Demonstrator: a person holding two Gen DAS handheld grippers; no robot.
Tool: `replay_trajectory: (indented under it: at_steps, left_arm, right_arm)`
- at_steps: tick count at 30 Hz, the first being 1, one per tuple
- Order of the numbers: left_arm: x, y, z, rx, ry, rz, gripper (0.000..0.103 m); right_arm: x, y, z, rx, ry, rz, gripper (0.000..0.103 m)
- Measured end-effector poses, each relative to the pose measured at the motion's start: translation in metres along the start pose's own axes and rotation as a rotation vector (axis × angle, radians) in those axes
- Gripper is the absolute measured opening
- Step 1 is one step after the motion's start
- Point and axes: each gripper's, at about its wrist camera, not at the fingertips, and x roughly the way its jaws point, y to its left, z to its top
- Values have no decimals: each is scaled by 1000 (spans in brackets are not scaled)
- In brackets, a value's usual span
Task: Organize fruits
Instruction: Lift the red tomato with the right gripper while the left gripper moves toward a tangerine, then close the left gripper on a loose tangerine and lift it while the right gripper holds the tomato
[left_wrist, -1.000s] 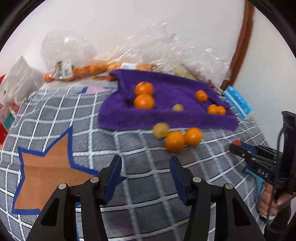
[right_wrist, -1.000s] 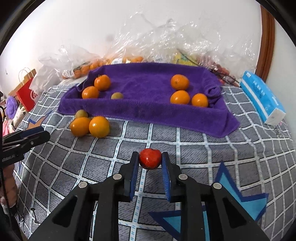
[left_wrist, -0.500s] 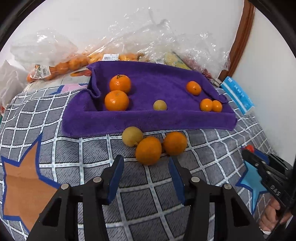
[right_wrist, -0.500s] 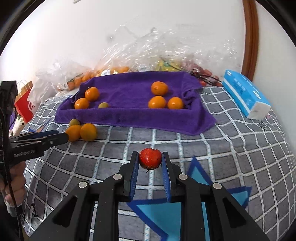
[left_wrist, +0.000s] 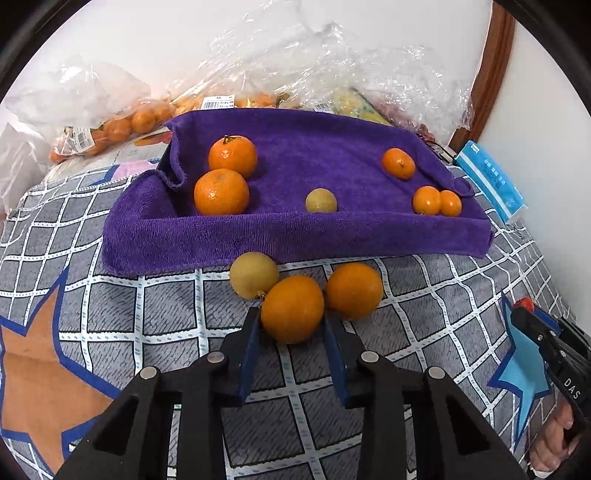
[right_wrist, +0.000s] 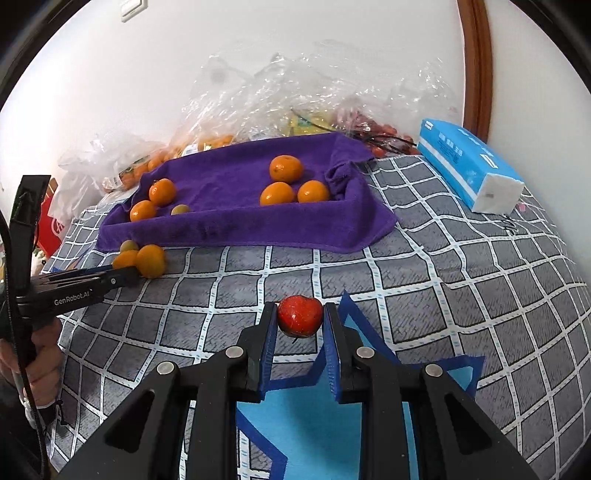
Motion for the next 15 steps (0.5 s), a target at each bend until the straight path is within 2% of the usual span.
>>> replay_trajectory:
  at_steps: [15]
  left_arm:
    - [-40,14,-13,-52,-48,-24,31]
  right_arm:
    - [-28,15,3,-21,-51,7,24]
